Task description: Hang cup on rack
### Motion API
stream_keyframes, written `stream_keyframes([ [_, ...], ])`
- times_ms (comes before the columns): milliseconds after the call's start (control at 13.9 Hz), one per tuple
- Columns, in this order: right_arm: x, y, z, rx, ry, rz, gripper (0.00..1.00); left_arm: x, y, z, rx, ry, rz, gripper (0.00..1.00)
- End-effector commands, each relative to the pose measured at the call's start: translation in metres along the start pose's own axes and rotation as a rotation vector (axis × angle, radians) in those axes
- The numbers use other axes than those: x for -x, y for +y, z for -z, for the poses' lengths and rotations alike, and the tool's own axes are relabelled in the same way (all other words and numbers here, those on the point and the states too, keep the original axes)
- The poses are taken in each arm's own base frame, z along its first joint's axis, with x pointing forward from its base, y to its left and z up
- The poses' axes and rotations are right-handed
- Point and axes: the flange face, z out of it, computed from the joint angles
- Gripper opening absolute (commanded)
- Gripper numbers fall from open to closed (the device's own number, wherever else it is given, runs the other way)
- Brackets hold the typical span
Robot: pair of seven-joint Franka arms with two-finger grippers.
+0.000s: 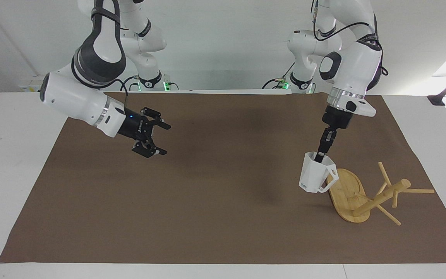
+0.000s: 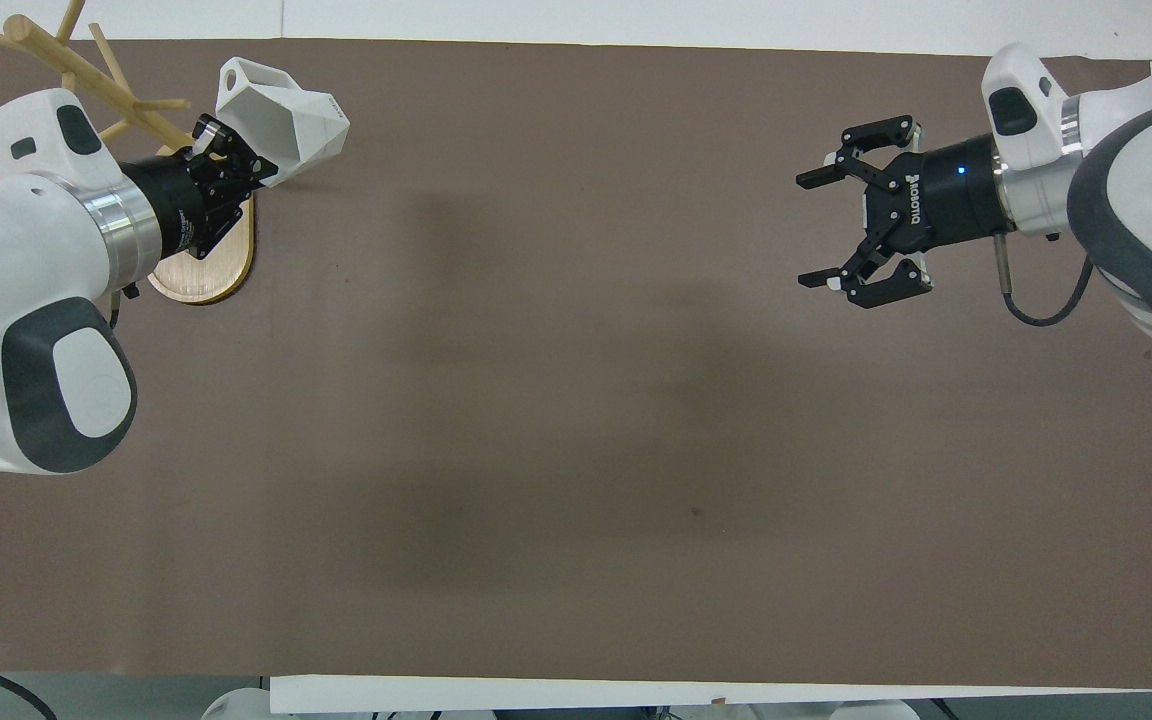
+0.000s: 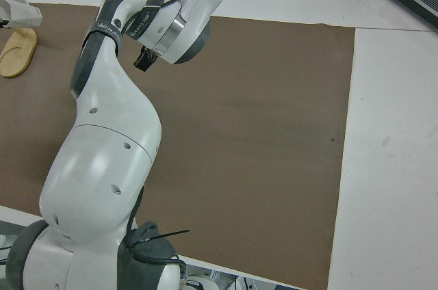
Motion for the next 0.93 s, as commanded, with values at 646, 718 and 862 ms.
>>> stream_keyframes([
  [646,-0.024,-0.049,0.081,0.168,-0.375,-0.496,1.00,-0.067,-0.057,-0.033,-0.075,0.012,-0.156,0.00],
  [718,-0.018,-0.048,0.085,0.186,-0.383,-0.557,1.00,-0.071,-0.060,-0.038,-0.083,0.013,-0.150,0.00],
  [862,-0.022,-0.047,0.100,0.255,-0.452,-0.707,1.00,-0.080,-0.064,-0.039,-0.085,0.023,-0.139,0.00],
])
